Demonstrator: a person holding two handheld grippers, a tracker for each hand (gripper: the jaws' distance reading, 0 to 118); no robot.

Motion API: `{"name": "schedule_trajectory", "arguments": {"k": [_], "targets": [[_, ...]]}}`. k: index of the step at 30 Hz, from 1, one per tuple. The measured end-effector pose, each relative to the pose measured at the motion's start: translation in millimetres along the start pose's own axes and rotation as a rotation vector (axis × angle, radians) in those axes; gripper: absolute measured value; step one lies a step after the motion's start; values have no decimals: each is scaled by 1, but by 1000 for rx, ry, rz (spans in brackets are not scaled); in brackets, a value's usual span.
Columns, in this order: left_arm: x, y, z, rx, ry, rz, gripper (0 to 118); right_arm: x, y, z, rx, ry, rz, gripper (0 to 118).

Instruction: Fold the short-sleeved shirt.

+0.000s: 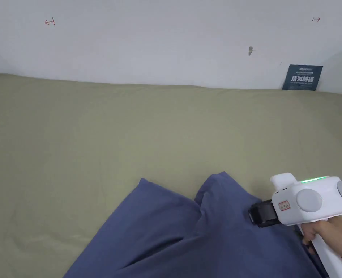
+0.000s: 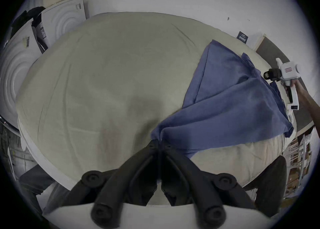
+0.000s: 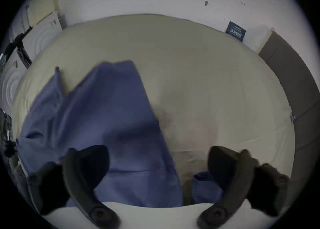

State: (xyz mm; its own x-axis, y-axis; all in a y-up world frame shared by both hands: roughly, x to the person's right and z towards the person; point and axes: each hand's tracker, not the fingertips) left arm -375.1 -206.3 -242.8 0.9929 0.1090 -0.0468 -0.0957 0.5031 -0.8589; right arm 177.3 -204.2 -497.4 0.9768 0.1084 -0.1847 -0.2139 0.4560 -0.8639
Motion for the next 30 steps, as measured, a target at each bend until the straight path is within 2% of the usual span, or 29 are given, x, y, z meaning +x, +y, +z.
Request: {"name": "schedule_trajectory", "arguments": {"k": [2, 3, 4, 5, 6, 7, 8, 9, 10, 11, 13, 15, 16, 20, 22, 25, 30], "targets": [[-1, 2, -2, -2, -3, 7, 2, -7, -3, -19, -81, -88, 74, 110], [-1, 3, -3, -3, -6, 9, 2, -8, -6, -25, -90, -90, 88, 110], [-1, 4, -4, -5, -8, 14, 2, 0, -11, -22, -49, -43, 31, 110], [-1, 4, -3, -9, -10, 23, 2, 1, -8, -18, -78, -36, -38, 109], [0, 5, -2, -10, -11, 26, 2, 0, -9, -14, -76, -25, -54, 106], [2, 5, -1, -10, -9, 20, 2, -3, -11, -6, -53, 5, -18, 95], [3, 6, -1, -10, -5, 13, 2, -3, -9, 7, -20, -9, -3, 78], [4, 6, 0, -10, -2, 10, 2, -5, -10, 17, 20, 0, -1, 26], [4, 6, 1, -9, -1, 7, 2, -7, -13, 30, 56, 35, -2, 0], [1, 7, 3, -8, 2, 6, 2, -10, -14, 43, 98, 8, -29, 0], [1, 9, 10, 2, 8, 5, 2, -10, -18, 72, 148, 52, -54, 0], [0, 13, 27, 58, 14, 20, 2, -12, -23, 110, 215, 35, -38, 0], [-1, 19, 38, 89, -2, 33, 2, -12, -20, 135, 248, 42, -13, 0], [2, 51, 89, 203, -90, 75, 2, -5, -25, 225, 409, 27, 0, 0], [9, 73, 116, 261, -114, 40, 2, 2, -27, 271, 480, 25, 0, 0], [27, 111, 161, 362, -105, -18, 2, 7, -35, 341, 586, -14, -12, 0], [57, 180, 223, 451, -105, -40, 2, 26, -39, 429, 735, -99, -51, 0]]}}
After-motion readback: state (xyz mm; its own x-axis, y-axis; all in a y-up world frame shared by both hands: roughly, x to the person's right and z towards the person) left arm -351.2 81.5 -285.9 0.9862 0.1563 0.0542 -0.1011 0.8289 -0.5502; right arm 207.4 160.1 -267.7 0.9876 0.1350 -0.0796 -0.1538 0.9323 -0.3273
